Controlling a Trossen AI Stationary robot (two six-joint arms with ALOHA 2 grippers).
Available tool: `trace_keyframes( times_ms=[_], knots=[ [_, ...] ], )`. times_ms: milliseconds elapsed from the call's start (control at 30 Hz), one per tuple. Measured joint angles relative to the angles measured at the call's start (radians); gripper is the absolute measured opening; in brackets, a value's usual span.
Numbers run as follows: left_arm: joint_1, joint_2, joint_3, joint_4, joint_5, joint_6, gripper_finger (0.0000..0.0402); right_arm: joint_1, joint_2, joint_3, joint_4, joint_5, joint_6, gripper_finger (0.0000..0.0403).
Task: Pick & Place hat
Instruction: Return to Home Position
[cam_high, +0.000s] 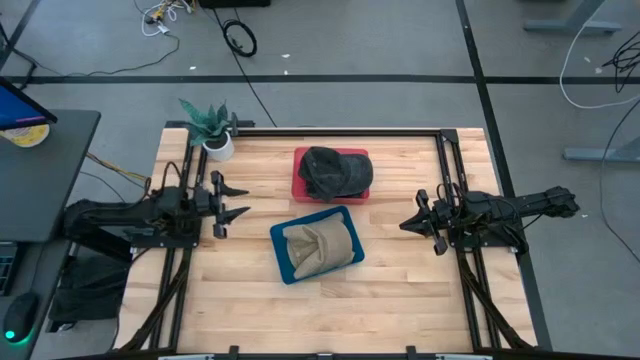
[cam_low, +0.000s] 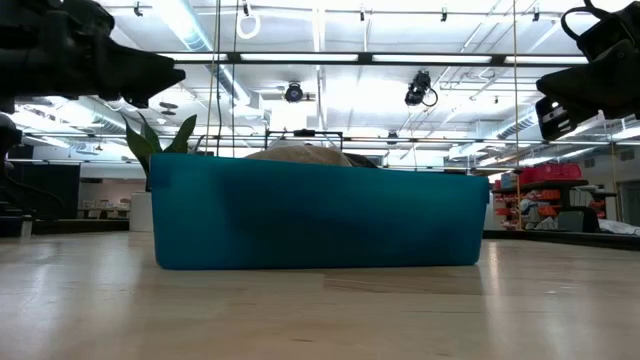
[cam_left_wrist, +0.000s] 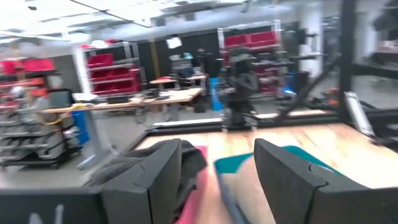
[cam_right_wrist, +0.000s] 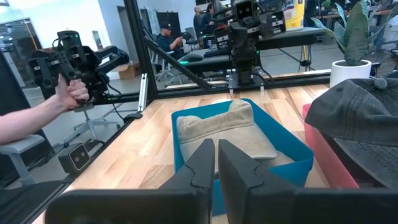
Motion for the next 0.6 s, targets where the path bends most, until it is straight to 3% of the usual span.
trace_keyframes(
  times_ms=[200, 600],
  knots=[
    [0.000, -0.112, 0.000, -0.179, 0.035, -0.015, 0.0206, 0.000, 0.000, 0.000, 0.000, 0.000, 0.000, 0.0027],
    [0.000, -0.108, 0.014, -0.261, 0.042, 0.023, 0.0206, 0.000, 0.000, 0.000, 0.000, 0.000, 0.000, 0.0027]
  ],
)
